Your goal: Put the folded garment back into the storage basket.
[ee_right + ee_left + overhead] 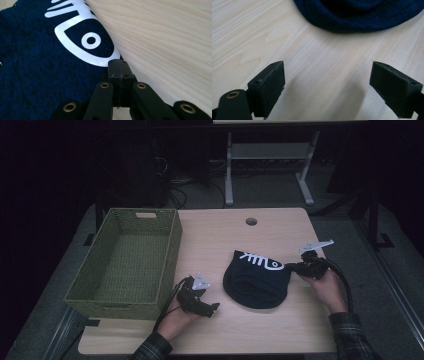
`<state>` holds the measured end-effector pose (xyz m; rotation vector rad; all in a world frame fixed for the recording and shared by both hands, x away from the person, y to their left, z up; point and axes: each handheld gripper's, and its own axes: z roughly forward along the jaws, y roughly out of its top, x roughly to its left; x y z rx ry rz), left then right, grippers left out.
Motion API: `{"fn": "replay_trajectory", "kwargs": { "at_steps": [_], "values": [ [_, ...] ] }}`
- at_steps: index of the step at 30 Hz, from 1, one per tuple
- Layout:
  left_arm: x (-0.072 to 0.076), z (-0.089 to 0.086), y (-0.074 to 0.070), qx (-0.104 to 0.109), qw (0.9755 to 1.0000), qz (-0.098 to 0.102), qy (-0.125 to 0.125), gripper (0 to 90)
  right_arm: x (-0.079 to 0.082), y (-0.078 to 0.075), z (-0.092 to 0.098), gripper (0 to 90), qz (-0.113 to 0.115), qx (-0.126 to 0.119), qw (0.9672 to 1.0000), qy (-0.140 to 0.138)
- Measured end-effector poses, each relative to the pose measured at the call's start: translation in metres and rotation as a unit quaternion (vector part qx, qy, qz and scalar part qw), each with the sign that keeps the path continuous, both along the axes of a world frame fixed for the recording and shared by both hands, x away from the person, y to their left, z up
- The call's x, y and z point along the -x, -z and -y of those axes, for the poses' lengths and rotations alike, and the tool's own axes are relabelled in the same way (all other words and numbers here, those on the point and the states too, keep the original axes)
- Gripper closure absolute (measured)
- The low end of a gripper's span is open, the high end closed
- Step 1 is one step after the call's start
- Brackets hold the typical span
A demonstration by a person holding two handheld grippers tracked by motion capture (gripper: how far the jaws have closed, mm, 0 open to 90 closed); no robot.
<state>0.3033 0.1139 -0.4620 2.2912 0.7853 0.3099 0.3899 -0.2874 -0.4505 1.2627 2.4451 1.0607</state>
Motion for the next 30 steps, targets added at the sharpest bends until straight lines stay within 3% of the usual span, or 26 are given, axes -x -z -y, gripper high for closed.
{"fn": "replay_trajectory", "kwargs": {
  "at_steps": [4, 7, 11, 30],
  "values": [
    [0.004, 0.002, -0.003, -0.005, 1.0000, 0.007, 0.003, 11.9, -0.005, -0.001, 0.003, 90.0, 0.013, 0.004, 0.9999, 0.010],
    [0.007, 0.001, -0.004, -0.003, 1.0000, 0.009, 0.003, 12.0, -0.013, 0.001, 0.005, 90.0, 0.010, 0.005, 0.9997, 0.023],
    [0.008, -0.001, -0.005, 0.000, 1.0000, 0.007, 0.002, 11.9, -0.017, 0.010, 0.001, 90.0, -0.003, 0.014, 0.9998, 0.016],
    [0.013, -0.005, -0.006, -0.004, 1.0000, 0.005, 0.003, 12.0, 0.022, 0.013, -0.017, 90.0, -0.013, 0.010, 0.9992, -0.037]
  ]
}}
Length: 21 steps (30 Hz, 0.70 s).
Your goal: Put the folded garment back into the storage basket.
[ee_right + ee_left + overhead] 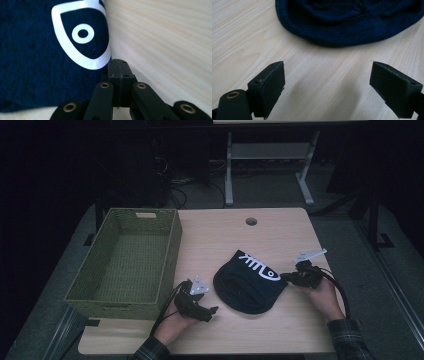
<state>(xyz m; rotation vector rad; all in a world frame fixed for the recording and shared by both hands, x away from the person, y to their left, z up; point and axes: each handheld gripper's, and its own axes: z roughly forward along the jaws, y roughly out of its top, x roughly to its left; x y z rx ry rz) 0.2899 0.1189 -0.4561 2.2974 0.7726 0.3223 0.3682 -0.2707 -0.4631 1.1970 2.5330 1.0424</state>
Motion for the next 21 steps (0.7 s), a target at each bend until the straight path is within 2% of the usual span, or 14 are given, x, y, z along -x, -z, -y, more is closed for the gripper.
{"fn": "replay_trajectory", "kwargs": {
  "at_steps": [8, 17, 21],
  "values": [
    [0.000, 0.000, 0.001, -0.003, 1.0000, -0.001, 0.002, 12.0, 0.020, -0.001, -0.010, 90.0, -0.005, -0.001, 0.9998, -0.020],
    [-0.001, 0.000, 0.001, -0.007, 1.0000, -0.004, 0.004, 12.0, 0.046, -0.003, -0.024, 90.0, 0.005, -0.006, 0.9990, -0.045],
    [-0.001, 0.000, 0.002, -0.009, 0.9999, -0.005, 0.005, 12.1, 0.053, -0.005, -0.025, 90.0, 0.012, -0.005, 0.9990, -0.042]
  ]
}}
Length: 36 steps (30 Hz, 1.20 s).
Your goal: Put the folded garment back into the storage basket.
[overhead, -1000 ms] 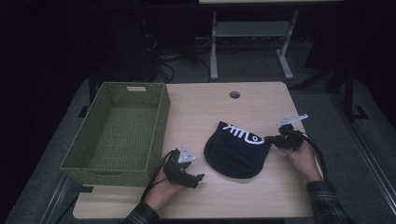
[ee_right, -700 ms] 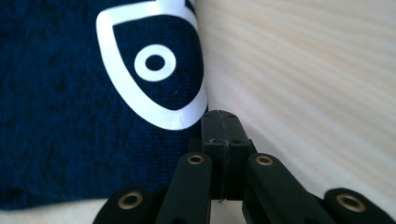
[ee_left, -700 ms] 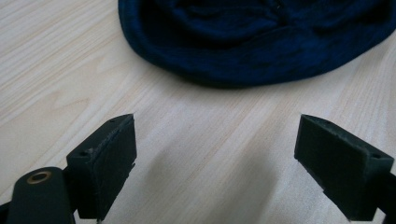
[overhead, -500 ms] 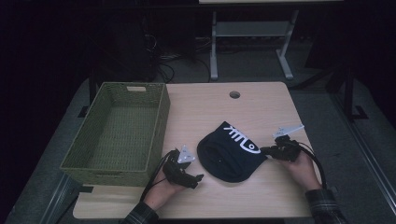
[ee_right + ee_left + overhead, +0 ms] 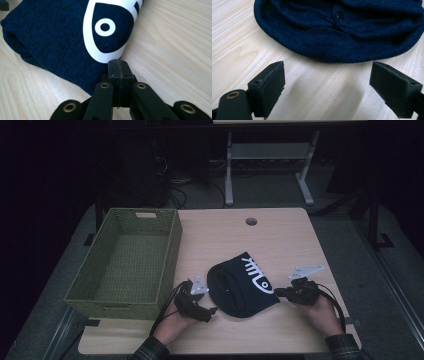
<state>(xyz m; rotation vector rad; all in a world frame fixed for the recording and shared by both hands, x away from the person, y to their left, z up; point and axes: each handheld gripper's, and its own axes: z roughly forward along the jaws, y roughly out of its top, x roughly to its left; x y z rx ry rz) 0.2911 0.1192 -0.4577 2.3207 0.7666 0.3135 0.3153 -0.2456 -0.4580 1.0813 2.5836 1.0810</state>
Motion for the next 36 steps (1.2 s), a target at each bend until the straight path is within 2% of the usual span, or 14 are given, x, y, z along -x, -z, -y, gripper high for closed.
{"fn": "replay_trajectory", "kwargs": {
  "at_steps": [5, 7, 8, 11, 12, 15, 21, 25, 27, 32, 34, 36],
  "values": [
    [-0.001, 0.000, 0.000, 0.001, 1.0000, 0.001, 0.003, 12.1, 0.002, -0.006, 0.014, 89.6, 0.025, -0.013, 0.9987, 0.042],
    [-0.002, 0.001, -0.001, -0.001, 1.0000, -0.001, 0.004, 12.1, 0.004, -0.006, 0.022, 82.1, 0.040, -0.019, 0.9968, 0.066],
    [-0.002, 0.001, -0.002, 0.001, 1.0000, -0.003, 0.004, 12.1, 0.005, -0.005, 0.026, 79.4, 0.040, -0.017, 0.9963, 0.075],
    [-0.002, 0.002, -0.003, 0.002, 1.0000, -0.003, 0.008, 12.4, 0.009, -0.002, 0.035, 62.2, 0.050, -0.006, 0.9932, 0.105],
    [-0.003, 0.001, -0.004, 0.001, 1.0000, -0.002, 0.009, 12.4, 0.011, -0.001, 0.036, 58.9, 0.052, -0.003, 0.9922, 0.113],
    [-0.004, 0.002, -0.006, 0.005, 0.9999, -0.005, 0.012, 12.5, 0.015, 0.003, 0.039, 41.7, 0.063, 0.012, 0.9892, 0.132],
    [-0.008, 0.005, -0.011, 0.002, 0.9996, -0.011, 0.027, 12.9, 0.021, 0.014, 0.036, 17.1, 0.072, 0.036, 0.9845, 0.156],
    [-0.012, 0.009, -0.016, -0.004, 0.9993, -0.012, 0.036, 12.9, 0.020, 0.019, 0.036, 13.4, 0.071, 0.052, 0.9815, 0.170],
    [-0.015, 0.010, -0.019, -0.004, 0.9992, -0.007, 0.039, 13.0, 0.020, 0.020, 0.037, 13.1, 0.069, 0.049, 0.9811, 0.174],
    [-0.020, 0.012, -0.025, -0.008, 0.9988, -0.012, 0.048, 13.0, 0.019, 0.022, 0.037, 11.1, 0.065, 0.043, 0.9810, 0.178],
    [-0.023, 0.015, -0.029, -0.015, 0.9981, -0.013, 0.058, 12.9, 0.017, 0.025, 0.040, 7.3, 0.059, 0.029, 0.9811, 0.182],
    [-0.026, 0.017, -0.032, -0.017, 0.9976, -0.015, 0.066, 13.0, 0.016, 0.025, 0.041, 6.7, 0.056, 0.030, 0.9812, 0.182]
  ]
}}
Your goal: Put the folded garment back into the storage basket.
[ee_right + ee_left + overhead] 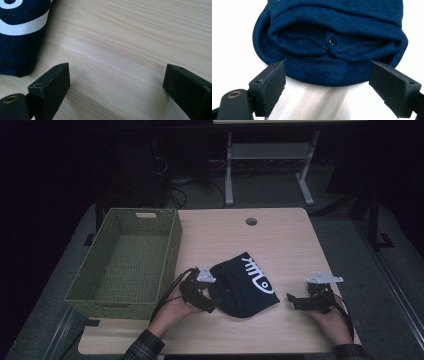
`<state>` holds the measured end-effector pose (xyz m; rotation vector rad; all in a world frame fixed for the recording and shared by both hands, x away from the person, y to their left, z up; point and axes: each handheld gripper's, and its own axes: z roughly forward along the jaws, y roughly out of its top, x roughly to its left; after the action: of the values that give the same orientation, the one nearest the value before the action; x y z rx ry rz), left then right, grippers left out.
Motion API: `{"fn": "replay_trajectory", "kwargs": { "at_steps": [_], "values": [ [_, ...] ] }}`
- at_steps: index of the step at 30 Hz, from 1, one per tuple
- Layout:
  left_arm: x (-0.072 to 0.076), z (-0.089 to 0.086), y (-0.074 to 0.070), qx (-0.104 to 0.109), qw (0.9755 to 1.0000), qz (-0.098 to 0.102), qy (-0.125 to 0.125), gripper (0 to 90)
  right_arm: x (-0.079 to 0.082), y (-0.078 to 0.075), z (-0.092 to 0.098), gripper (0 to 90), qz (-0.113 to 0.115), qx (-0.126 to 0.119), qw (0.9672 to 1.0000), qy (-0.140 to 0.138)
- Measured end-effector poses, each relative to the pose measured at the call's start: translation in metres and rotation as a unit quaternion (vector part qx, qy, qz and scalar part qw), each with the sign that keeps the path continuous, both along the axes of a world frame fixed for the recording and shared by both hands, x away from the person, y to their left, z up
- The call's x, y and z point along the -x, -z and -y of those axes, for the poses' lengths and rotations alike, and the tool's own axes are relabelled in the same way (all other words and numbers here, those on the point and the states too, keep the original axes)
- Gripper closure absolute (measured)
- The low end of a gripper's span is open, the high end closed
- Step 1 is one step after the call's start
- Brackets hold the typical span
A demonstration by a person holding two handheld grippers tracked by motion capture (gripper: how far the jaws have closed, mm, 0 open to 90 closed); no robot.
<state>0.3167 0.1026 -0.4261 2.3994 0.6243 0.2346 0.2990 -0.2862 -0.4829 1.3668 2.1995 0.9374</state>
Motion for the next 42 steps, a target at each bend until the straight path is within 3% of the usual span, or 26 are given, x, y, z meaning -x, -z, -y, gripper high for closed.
{"fn": "replay_trajectory", "kwargs": {
  "at_steps": [12, 16, 23, 32, 38, 42],
  "values": [
    [-0.017, 0.020, -0.005, -0.020, 0.9993, -0.013, 0.028, 13.6, 0.000, 0.000, 0.000, 6.7, 0.000, 0.000, 1.0000, 0.000],
    [-0.024, 0.034, 0.001, -0.051, 0.9974, -0.022, 0.046, 13.5, 0.000, 0.000, 0.000, 6.6, 0.000, 0.000, 1.0000, 0.000],
    [-0.030, 0.046, 0.013, -0.080, 0.9944, -0.034, 0.060, 13.4, 0.000, 0.000, 0.000, 6.6, 0.000, 0.000, 1.0000, 0.000],
    [-0.038, 0.047, 0.025, -0.073, 0.9930, -0.067, 0.064, 13.2, 0.000, 0.000, 0.000, 6.6, 0.000, 0.000, 1.0000, 0.000],
    [-0.037, 0.049, 0.023, -0.094, 0.9915, -0.054, 0.072, 24.5, 0.000, 0.000, 0.000, 6.6, 0.000, 0.000, 1.0000, 0.000],
    [-0.038, 0.048, 0.020, -0.099, 0.9906, -0.053, 0.079, 39.1, 0.000, 0.000, 0.000, 6.6, 0.000, 0.000, 1.0000, 0.000]
  ]
}}
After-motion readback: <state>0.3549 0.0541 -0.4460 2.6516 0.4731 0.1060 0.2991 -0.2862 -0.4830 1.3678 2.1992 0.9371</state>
